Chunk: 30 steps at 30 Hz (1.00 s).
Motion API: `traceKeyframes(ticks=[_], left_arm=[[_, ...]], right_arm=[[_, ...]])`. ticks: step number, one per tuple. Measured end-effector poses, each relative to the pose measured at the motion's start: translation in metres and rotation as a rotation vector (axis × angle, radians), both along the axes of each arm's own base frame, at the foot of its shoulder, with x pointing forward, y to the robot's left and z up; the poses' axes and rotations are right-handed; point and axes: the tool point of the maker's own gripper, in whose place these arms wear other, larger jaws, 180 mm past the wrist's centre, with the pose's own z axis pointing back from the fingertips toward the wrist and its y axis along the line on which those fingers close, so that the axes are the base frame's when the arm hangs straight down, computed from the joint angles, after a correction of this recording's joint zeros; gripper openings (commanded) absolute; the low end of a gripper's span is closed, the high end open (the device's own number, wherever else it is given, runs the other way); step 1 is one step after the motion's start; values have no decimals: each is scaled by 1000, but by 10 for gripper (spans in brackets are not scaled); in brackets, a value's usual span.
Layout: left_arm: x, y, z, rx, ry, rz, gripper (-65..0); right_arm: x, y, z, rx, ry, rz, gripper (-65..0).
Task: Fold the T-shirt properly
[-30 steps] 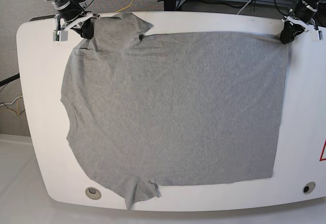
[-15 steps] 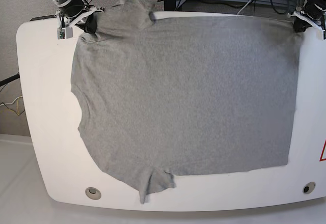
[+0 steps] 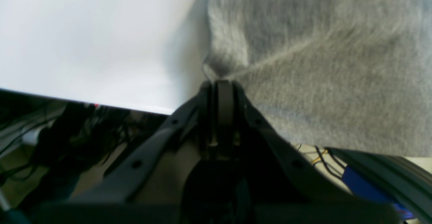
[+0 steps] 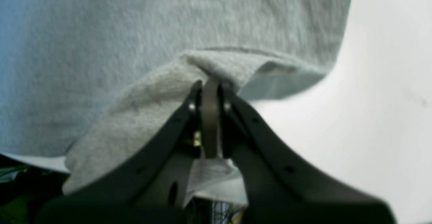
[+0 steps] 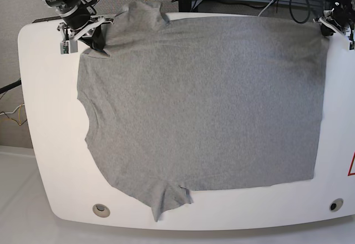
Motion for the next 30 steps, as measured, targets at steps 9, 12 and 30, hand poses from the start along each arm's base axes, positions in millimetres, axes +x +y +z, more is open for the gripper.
traceKeyframes(ticks=[9,12,30], left_arm=[[26,2,12,8,-28,4,-624],[35,5,18,13,-55,12,-624],[78,16,45,41,-157,10,-624]], right_arm=[[21,2,15,-1,-65,6,-650],[30,2,21,-2,-92,6,-650],[76,6,42,-18,-131,47,-650]])
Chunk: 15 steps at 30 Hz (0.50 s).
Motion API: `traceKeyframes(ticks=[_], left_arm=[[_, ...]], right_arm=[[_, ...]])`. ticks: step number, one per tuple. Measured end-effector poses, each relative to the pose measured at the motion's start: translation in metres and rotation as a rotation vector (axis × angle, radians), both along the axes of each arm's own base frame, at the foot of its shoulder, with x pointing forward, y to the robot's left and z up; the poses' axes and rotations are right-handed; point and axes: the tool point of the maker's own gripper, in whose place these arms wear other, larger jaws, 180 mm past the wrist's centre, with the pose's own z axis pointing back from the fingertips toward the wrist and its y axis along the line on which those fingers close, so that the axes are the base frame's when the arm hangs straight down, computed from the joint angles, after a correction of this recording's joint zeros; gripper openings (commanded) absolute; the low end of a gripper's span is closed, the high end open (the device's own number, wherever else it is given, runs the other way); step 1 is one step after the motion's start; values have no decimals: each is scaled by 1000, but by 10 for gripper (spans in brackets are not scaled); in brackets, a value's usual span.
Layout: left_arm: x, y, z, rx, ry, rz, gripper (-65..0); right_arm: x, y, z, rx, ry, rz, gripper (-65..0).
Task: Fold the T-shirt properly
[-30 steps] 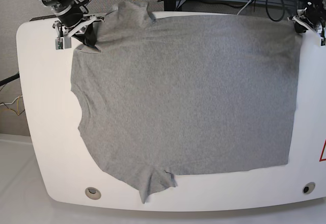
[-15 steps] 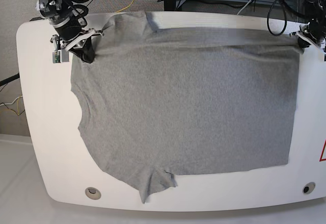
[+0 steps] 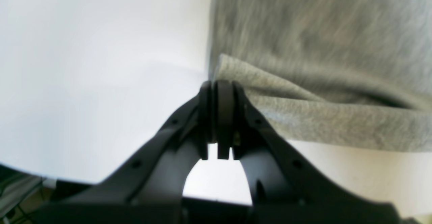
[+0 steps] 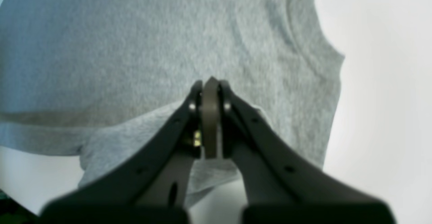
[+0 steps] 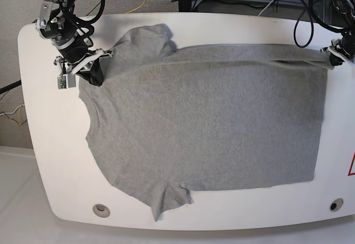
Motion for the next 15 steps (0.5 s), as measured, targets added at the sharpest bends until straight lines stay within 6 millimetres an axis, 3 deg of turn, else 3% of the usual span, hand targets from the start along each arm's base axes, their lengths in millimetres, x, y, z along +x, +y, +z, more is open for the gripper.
traceKeyframes(ticks=[15], left_arm=[[32,2,21,5,-88,0,-624]], right_arm=[[23,0,18,-1,-65,1,-650]])
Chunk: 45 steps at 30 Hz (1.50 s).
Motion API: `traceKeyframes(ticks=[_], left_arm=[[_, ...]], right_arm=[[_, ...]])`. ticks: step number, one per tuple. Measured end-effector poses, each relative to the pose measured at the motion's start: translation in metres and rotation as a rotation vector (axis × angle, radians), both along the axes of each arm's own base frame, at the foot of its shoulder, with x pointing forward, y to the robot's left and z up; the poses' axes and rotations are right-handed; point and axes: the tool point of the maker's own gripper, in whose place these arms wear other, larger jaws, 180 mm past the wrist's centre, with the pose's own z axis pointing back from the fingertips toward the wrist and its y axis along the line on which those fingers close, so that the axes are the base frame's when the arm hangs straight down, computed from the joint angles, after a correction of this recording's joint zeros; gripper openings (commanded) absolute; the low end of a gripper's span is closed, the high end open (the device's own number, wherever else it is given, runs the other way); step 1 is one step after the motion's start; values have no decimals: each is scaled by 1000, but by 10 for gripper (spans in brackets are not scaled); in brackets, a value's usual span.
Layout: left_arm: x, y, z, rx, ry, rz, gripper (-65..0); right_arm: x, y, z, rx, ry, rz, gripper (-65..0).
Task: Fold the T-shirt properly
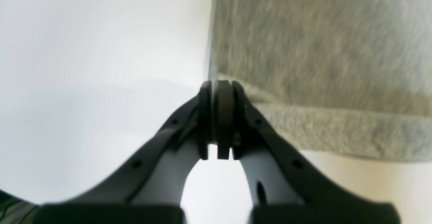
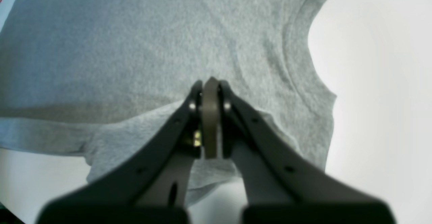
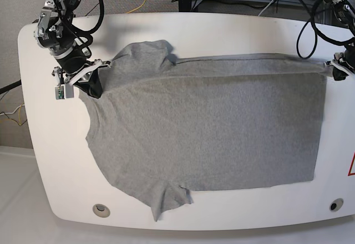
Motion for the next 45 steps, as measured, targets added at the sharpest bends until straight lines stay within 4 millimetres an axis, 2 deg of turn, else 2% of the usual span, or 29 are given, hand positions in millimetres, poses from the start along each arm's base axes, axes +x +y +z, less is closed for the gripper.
traceKeyframes(ticks=[5,11,18,20,27,30,34,40,45], left_arm=[[10,11,13,9,-31,50,-624],[22,12,24,9,-62,51,-624],[34,16,51,63,-99,34,-624],[36,16,53,63,-108,34,-624],[35,13,49,56,-97,29,-624],[35,9,45,59,-82,11,-624],[27,2,34,40,-59,5,-624],[6,-6,9,18,11,11,-624],[7,-15,5,-9,-14,8,-624]], right_arm=[[7,-1,6,-3,-22,-3,-650],[16,-3,8,4,-34,-8,-650],[25,-6,6,13,-33,-20,-650],[28,-6,7,14,-37,-21,-650],[38,-14,8,-46,-41,-36,-650],[38,-11,6,-59,-37,-26,-650],[36,-2,0,-58,-21,-2,-650],[30,-3,-6,-60,-1,-4,-650],[31,-3,-5,-61,-4,-4,-650]])
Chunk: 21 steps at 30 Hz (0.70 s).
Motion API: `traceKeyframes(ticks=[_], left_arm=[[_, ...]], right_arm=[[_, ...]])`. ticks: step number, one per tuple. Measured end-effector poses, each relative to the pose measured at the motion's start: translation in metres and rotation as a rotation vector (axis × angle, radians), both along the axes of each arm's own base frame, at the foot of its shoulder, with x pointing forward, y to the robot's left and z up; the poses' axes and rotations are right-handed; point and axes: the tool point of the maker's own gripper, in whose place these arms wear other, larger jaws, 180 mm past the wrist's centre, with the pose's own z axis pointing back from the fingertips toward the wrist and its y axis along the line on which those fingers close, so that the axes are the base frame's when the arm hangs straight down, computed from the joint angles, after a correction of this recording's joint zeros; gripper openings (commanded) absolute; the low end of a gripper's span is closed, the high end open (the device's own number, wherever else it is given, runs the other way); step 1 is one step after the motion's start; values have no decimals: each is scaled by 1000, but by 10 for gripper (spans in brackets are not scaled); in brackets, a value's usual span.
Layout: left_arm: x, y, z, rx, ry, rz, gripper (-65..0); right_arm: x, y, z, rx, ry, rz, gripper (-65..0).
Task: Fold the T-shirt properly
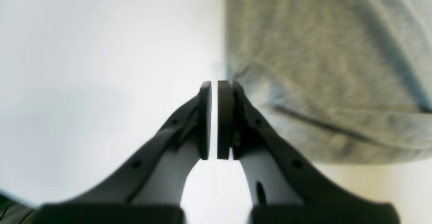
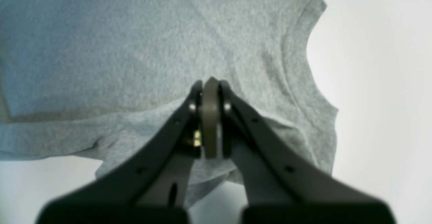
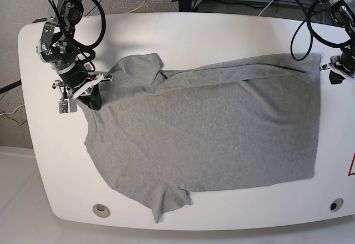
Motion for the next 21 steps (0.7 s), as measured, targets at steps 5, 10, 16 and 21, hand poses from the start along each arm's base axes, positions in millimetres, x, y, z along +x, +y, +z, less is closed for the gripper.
traceKeyframes(ticks=[5,10,16,21], left_arm=[[0,1,0,5,2,0,-624],[0,1,0,4,2,0,-624],[-4,1,-2,5,14,-1,-624],[-9,2,-6,9,31,0,-624]], right_arm=[[3,0,2,1,-8,1,-650],[8,-1,4,7,-18,-4,-650],[7,-3,-6,14,14,-12,-650],[7,-4,-6,13,12,-12,-587]])
